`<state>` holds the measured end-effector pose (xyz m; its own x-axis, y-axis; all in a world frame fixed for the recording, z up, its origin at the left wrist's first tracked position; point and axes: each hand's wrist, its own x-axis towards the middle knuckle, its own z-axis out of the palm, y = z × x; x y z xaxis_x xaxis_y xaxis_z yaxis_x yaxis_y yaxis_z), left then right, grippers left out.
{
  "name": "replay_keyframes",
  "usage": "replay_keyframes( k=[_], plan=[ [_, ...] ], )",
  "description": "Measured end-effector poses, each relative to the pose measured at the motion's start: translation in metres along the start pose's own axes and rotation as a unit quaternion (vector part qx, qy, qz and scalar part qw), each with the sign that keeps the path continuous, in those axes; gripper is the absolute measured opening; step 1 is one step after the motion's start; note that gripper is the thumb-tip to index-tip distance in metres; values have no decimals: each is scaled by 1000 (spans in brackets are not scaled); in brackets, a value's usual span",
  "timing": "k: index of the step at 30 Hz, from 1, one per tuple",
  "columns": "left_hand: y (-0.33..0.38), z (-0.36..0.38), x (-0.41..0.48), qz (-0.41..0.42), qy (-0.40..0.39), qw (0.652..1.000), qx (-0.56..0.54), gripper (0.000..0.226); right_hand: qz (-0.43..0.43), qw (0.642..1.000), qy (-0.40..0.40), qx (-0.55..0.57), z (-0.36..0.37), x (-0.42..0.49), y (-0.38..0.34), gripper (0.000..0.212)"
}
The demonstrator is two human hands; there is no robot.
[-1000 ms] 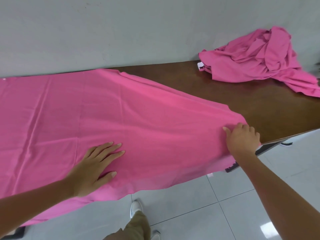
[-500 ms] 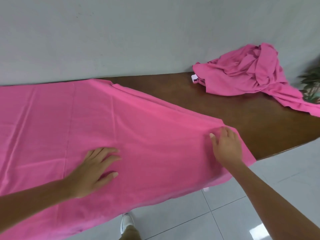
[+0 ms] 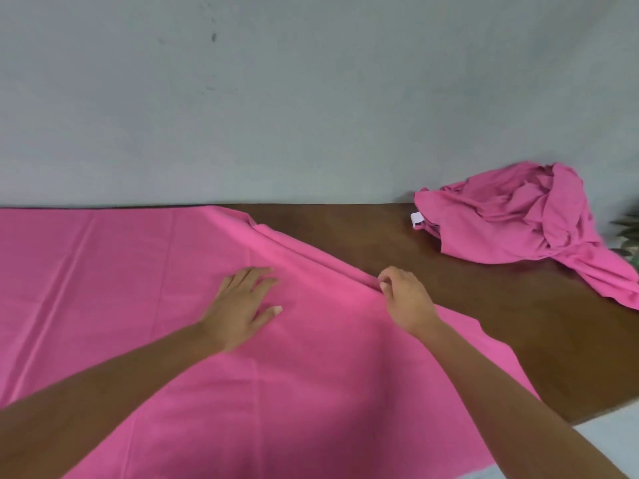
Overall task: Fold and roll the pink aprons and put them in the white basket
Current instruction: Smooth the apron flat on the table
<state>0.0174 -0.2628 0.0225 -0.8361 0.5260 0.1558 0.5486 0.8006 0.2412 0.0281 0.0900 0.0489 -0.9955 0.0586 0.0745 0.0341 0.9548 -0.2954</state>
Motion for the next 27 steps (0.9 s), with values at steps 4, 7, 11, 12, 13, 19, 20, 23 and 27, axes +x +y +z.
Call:
replay_keyframes(
  k=[4,7,11,12,13,19,20,23,27],
  plan=[
    [1,-14,47,7,20,1000,-22,63,8,1000,-19,-22,1,26,-17,28],
    [5,-20,80,7,10,999,-47,73,-13,997,-63,-46,6,34,-16,37],
    [8,-17,107,14,-73,997,-28,103,-45,996,-78,-23,16,35,-8,41],
    [6,-13,108,22,-90,996,-19,111,-49,996,-75,-17,18,34,-8,41],
    [4,-9,108,29,-100,994,-12,117,-50,996,-69,-11,18,32,-9,41],
    [-11,11,90,56,-78,995,-25,112,-33,998,-49,-22,26,23,-16,41],
    [-11,13,86,55,-77,995,-25,111,-36,998,-47,-26,26,24,-16,42],
    [-9,17,76,41,-76,996,-27,111,-39,997,-38,-45,20,30,-18,41],
    [-1,10,74,24,-76,997,-26,120,-43,997,7,-56,-2,48,-16,36]
  ],
)
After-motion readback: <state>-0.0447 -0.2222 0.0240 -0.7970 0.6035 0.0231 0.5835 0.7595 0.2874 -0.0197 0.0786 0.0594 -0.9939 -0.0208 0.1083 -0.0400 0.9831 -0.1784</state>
